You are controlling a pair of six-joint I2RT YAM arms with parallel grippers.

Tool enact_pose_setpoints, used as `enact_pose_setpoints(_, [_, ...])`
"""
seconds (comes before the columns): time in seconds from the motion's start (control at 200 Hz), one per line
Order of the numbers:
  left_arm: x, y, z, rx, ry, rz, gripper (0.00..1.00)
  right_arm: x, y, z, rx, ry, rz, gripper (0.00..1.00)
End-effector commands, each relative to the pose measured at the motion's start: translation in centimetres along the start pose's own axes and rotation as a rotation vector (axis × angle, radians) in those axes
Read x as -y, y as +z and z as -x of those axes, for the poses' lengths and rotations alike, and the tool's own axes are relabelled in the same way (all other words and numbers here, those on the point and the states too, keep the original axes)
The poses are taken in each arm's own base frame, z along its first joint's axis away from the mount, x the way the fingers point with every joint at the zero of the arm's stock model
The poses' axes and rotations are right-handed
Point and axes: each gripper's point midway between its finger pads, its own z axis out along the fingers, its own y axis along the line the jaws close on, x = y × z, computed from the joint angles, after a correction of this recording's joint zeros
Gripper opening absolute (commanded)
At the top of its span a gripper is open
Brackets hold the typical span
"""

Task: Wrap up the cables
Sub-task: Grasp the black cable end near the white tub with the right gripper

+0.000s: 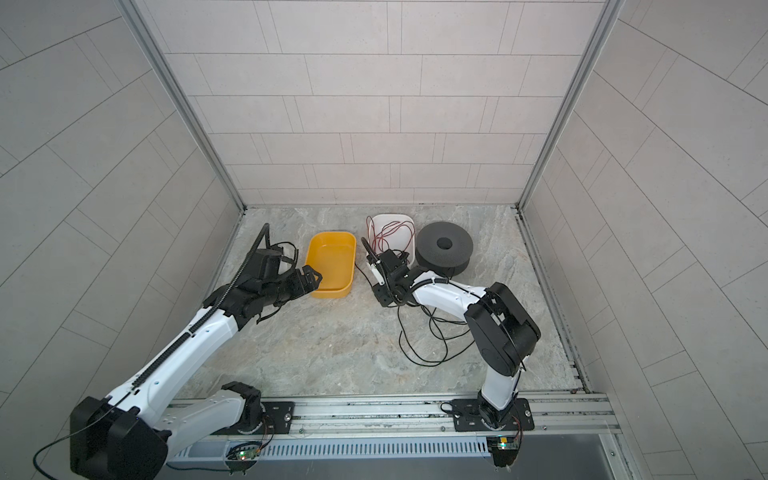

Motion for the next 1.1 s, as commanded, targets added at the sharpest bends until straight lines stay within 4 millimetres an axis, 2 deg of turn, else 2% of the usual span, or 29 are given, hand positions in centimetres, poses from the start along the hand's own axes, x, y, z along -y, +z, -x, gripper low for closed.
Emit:
enact_pose_setpoints(0.0, [0.1,0.0,-0.2,-0.006,0.013,-0.018,0.92,0.4,0.8,-1.5,-0.080,-0.063,-0.070,0.47])
enact_pose_setpoints(0.15, [0.4,-0.1,-0.1,-0.007,0.011,-0.033,0.92,-0.1,2.4,-2.3,-0.125,-0.071,-0.059,0.45])
enact_pose_setpoints(0.385, [0.3,0.1,-0.3,-0.011,0.009,-0.036,0.92,-0.6,3.5,-3.0,-0.149,-0.077,-0.047,0.37])
enact_pose_setpoints(0.56, [0.6,0.2,-0.3,-0.014,0.007,-0.050,0.92,-0.8,4.2,-4.0,-0.181,-0.074,-0.036,0.24])
enact_pose_setpoints(0.756, [0.8,0.1,-0.2,-0.011,0.008,-0.057,0.92,-0.7,4.8,-4.8,-0.212,-0.074,-0.041,0.16])
enact_pose_setpoints(0.816, [0.8,0.0,-0.1,-0.008,0.006,-0.057,0.92,-0.6,4.7,-4.7,-0.209,-0.072,-0.046,0.08])
enact_pose_setpoints(0.931, [1.1,-0.1,-0.1,-0.010,0.006,-0.069,0.91,-0.2,3.9,-3.9,-0.180,-0.070,-0.067,0.00])
enact_pose_setpoints(1.096, [2.7,-0.7,0.2,-0.016,-0.010,-0.142,0.92,0.8,1.1,-1.3,-0.086,-0.075,-0.119,0.00])
